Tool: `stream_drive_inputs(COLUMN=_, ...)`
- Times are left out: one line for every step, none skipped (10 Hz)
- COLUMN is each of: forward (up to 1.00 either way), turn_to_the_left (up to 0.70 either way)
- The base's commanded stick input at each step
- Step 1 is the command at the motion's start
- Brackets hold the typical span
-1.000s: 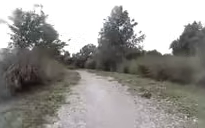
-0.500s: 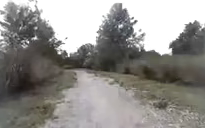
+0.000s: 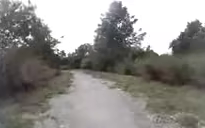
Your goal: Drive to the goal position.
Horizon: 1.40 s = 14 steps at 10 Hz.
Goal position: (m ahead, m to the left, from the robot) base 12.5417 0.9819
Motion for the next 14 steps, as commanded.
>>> stream_drive_inputs(forward=0.85, turn_to_the_left=0.00)
stream_drive_inputs(forward=0.85, turn_to_the_left=0.00)
stream_drive_inputs(forward=0.85, turn_to_the_left=0.00)
stream_drive_inputs(forward=0.85, turn_to_the_left=0.00)
stream_drive_inputs(forward=0.85, turn_to_the_left=0.00)
stream_drive_inputs(forward=0.85, turn_to_the_left=0.00)
stream_drive_inputs(forward=0.85, turn_to_the_left=0.00)
stream_drive_inputs(forward=0.85, turn_to_the_left=0.00)
stream_drive_inputs(forward=0.85, turn_to_the_left=0.00)
stream_drive_inputs(forward=0.85, turn_to_the_left=0.00)
stream_drive_inputs(forward=0.85, turn_to_the_left=0.00)
stream_drive_inputs(forward=0.85, turn_to_the_left=0.00)
stream_drive_inputs(forward=0.85, turn_to_the_left=0.00)
stream_drive_inputs(forward=0.85, turn_to_the_left=0.00)
